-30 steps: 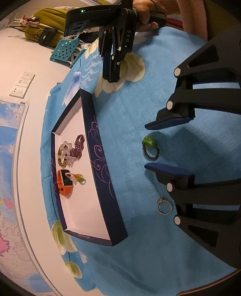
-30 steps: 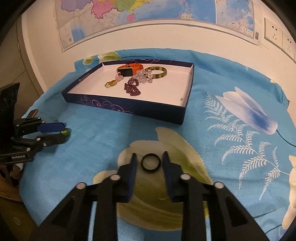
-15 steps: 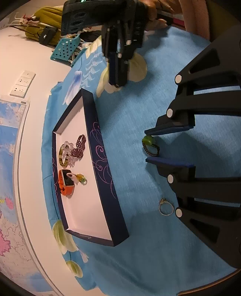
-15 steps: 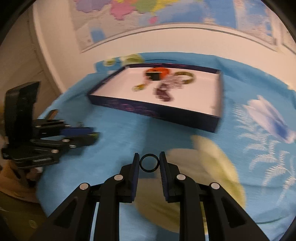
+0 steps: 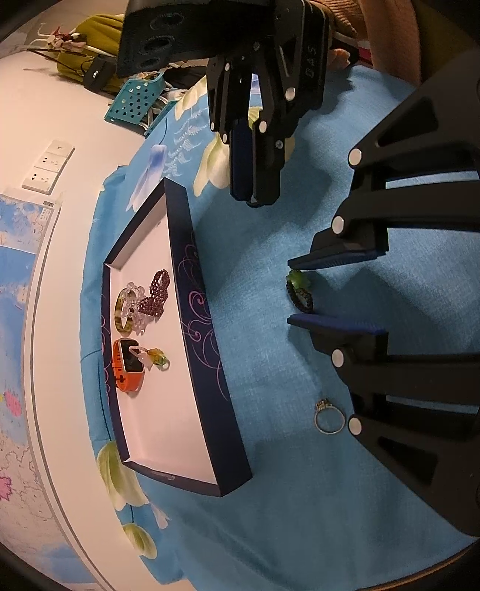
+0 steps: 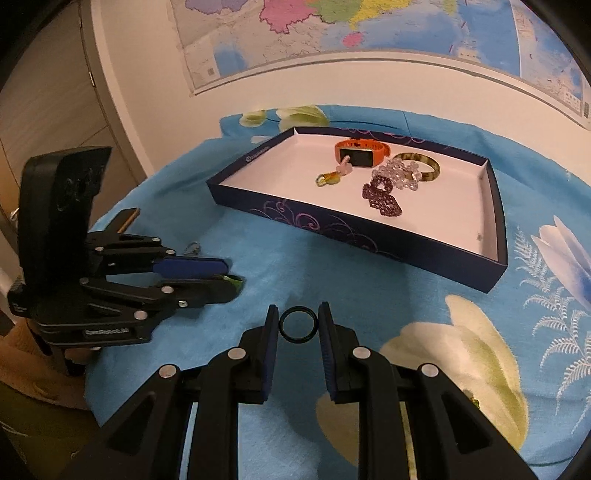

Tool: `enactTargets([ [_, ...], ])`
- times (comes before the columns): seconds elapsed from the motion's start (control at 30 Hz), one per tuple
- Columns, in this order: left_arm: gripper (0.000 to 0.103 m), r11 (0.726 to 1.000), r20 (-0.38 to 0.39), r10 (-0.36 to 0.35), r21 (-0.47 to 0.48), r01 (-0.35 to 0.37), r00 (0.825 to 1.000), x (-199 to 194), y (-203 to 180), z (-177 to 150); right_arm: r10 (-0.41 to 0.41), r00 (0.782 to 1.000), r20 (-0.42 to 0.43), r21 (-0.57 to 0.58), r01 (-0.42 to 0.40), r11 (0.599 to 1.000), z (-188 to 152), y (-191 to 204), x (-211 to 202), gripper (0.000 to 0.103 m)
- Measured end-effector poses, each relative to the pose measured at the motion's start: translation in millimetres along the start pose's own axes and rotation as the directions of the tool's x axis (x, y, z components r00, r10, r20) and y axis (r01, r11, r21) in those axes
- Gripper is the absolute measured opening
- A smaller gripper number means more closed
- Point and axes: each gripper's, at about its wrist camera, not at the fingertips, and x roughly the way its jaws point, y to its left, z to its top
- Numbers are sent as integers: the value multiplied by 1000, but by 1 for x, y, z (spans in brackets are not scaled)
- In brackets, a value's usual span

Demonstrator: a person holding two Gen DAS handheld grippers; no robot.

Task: Organize jewelry
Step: 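Grasp the green-stone ring with the left tool while the right tool grasps the black ring, then carry the green-stone ring into the box with the left tool while the right tool carries the black ring there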

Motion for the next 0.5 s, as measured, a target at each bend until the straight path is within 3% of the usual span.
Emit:
enactTargets([
  [0.17,24,1000,2,1,-3,-1,1000,-1,1,0,5,1000,-7,-5,-5,1000,2,0,5,20],
  [0.5,23,1000,50,-7,3,6,999,-12,4,12,-15,998,61,14,14,1000,17,-10,-11,20],
])
